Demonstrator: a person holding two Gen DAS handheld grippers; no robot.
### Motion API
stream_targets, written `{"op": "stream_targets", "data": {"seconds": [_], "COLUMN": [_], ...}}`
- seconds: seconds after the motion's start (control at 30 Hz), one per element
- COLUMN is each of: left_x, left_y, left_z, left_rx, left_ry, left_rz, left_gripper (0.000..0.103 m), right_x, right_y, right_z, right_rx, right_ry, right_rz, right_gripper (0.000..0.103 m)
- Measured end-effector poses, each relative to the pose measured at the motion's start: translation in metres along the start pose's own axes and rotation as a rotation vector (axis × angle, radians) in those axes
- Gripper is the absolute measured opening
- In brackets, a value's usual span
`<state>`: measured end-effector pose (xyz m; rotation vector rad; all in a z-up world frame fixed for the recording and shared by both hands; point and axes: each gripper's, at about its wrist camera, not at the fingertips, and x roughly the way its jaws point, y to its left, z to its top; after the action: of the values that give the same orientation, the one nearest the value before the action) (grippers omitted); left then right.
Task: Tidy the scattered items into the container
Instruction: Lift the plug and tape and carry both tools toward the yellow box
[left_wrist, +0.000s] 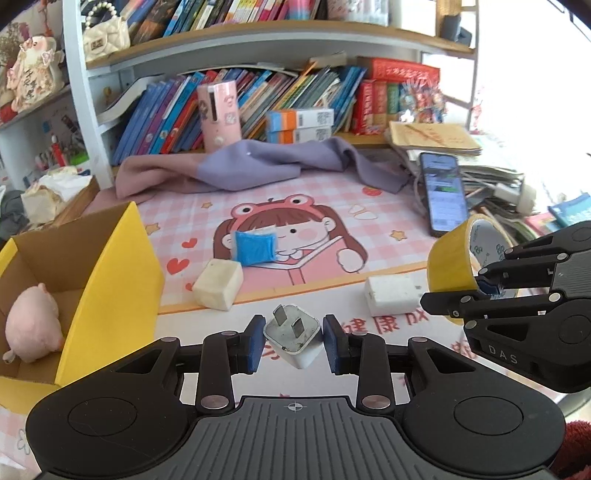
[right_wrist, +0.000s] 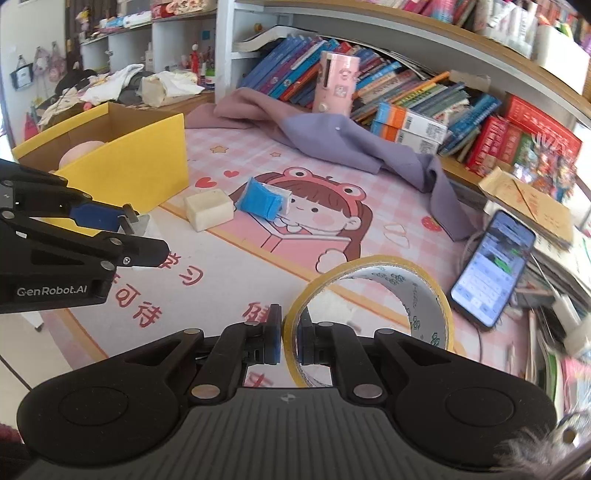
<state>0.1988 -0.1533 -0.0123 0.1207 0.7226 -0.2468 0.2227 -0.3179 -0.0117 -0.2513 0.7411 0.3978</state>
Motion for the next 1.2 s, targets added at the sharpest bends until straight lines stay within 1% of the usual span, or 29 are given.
{"op": "stream_targets", "data": {"seconds": [0.13, 0.3, 0.47, 0.6, 0.73, 0.87, 1.03, 1.2], "left_x": [-0.01, -0.028, -0.051, -0.074, -0.096, -0.117, -0.136, -0.15], "left_y": [0.003, 0.014, 0.029, 0.044, 0.059, 0.077, 0.098, 0.112], "left_z": [-0.011, -0.025, -0.047, -0.068, -0.085, -0.102, -0.116, -0.125], "left_rx": [0.018, 0.041, 0.065, 0.065, 0.072, 0.056, 0.014, -0.009], "left_ry": [-0.012, -0.031, -0.043, -0.04, -0.043, -0.039, -0.041, -0.056], "left_rz": [-0.047, -0.093, -0.131, -0.146, -0.142, -0.115, -0.087, -0.071], "left_gripper": [0.032, 0.032, 0.032, 0.032, 0.031, 0.031, 0.031, 0.031], "right_x": [-0.012, -0.028, -0.045, -0.06, -0.072, -0.077, -0.084, -0.089], "right_y": [0.012, 0.038, 0.076, 0.111, 0.144, 0.174, 0.21, 0.233], "right_z": [-0.007, -0.016, -0.027, -0.038, -0.047, -0.05, -0.047, -0.044], "right_rx": [0.036, 0.065, 0.078, 0.089, 0.096, 0.092, 0.046, 0.006], "right_ry": [0.008, 0.005, 0.003, 0.0, -0.009, -0.013, -0.021, -0.034], "right_rz": [-0.046, -0.098, -0.133, -0.144, -0.14, -0.113, -0.077, -0.057], "right_gripper": [0.007, 0.007, 0.007, 0.007, 0.007, 0.007, 0.007, 0.007]}}
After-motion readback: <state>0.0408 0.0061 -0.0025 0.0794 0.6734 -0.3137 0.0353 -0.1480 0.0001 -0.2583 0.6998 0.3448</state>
